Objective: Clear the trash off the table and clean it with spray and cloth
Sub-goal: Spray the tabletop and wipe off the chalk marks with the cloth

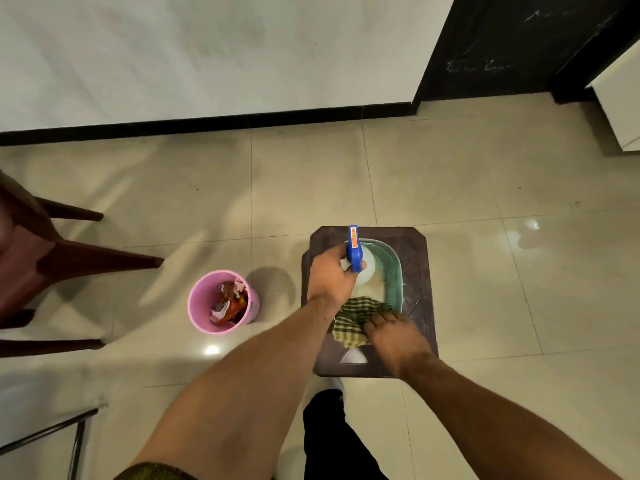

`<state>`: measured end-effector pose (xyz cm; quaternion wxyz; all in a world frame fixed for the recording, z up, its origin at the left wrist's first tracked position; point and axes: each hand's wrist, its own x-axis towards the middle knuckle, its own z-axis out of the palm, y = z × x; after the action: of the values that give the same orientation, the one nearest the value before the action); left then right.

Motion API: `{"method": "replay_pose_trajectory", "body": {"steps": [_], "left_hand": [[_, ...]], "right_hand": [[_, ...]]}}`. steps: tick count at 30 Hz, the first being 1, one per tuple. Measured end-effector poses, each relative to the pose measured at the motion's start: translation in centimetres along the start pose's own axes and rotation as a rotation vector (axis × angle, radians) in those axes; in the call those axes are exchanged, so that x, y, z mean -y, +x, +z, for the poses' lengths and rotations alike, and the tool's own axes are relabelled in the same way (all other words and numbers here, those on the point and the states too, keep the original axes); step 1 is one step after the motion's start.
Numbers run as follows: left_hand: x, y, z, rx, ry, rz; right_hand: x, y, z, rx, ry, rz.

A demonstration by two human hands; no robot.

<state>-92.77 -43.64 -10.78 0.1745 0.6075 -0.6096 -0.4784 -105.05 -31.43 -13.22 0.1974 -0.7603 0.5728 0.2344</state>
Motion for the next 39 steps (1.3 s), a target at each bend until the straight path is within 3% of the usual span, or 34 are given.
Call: {"method": "replay_pose_trajectory", "body": {"steps": [8, 18, 20, 22, 24, 26, 29, 34, 39], "left_hand": [[-0.5, -2.4, -4.3, -0.063, -0.064, 0.077], [-2.0, -7.6, -9.8, -0.183, -0.101, 0.120], [-1.9, -9.6, -12.0, -0.232, -0.068, 0.110], [-1.3, -11.9, -14.4, -0.286, -0.020, 0.090], [-0.4, -14.5, -16.9, -0.305, 0.028, 0.073], [1.2, -17.8, -19.5, -0.300, 0.087, 0.075], [5.2, -22.7, -23.0, -0.351, 0.121, 0.011], [13.7, -31.2, -28.9, -0.466, -0.153, -0.252], [21.0, -39.3, -34.4, -0.446, -0.054, -0.456]], "right_hand": [[0.5, -0.7, -2.6, 0.139, 0.086, 0.089], [1.7, -4.7, -7.2, -0.329, 0.479, 0.366], [3.0, -5.5, -8.7, -0.435, 0.682, 0.457], [5.3, -5.9, -10.8, -0.479, 1.069, 0.570], [8.4, -6.2, -12.9, -0.431, 1.476, 0.628], [12.5, -6.6, -14.3, -0.313, 1.680, 0.587], [19.3, -6.8, -15.0, -0.165, 1.790, 0.494], [32.2, -6.3, -15.1, -0.075, 1.918, 0.383], [44.1, -5.5, -14.2, 0.130, 1.988, 0.309]]}}
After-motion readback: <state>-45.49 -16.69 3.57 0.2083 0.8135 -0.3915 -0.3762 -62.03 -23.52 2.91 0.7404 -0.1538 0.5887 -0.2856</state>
